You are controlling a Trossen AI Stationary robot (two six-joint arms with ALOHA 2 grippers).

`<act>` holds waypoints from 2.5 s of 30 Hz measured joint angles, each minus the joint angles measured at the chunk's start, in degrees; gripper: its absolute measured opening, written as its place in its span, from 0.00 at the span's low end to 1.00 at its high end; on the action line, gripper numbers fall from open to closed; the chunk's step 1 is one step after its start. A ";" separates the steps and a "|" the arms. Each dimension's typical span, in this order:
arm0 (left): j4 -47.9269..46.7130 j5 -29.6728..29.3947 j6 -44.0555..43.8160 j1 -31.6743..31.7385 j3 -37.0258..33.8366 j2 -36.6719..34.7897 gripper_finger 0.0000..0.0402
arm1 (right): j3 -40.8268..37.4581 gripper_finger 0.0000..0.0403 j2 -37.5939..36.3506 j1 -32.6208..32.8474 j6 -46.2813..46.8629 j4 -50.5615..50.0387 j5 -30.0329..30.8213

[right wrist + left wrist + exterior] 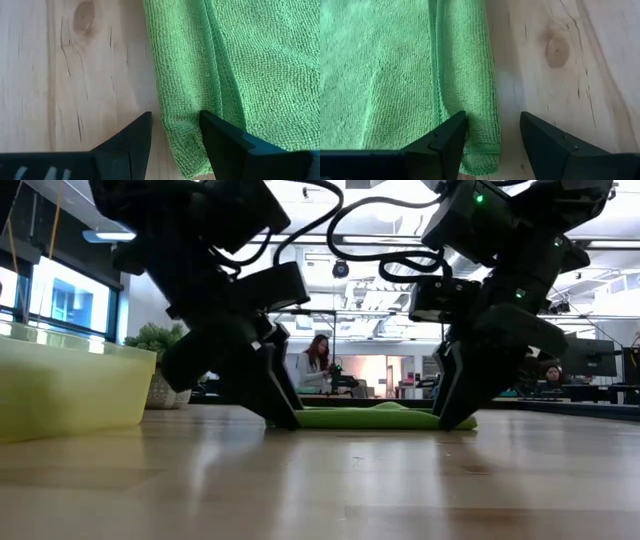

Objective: Roll microfiber towels into tight, uniform cylinder then place into a basket
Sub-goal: Roll the green towel

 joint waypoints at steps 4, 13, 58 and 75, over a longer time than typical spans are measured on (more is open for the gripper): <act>-0.11 2.20 -3.77 0.52 0.01 0.00 0.39 | 0.08 0.40 0.00 0.00 2.79 -0.60 -0.04; -0.09 17.23 -12.25 4.02 0.02 -0.22 0.06 | 0.14 0.26 -0.11 -0.24 6.31 -1.12 -3.88; -1.85 27.64 -25.35 11.41 -0.04 -0.04 0.00 | 3.50 0.28 -14.56 -3.85 -6.98 -5.51 -27.95; -1.72 27.36 -25.37 11.43 -0.09 0.04 0.00 | 0.85 0.32 -5.34 6.47 -15.76 1.06 3.88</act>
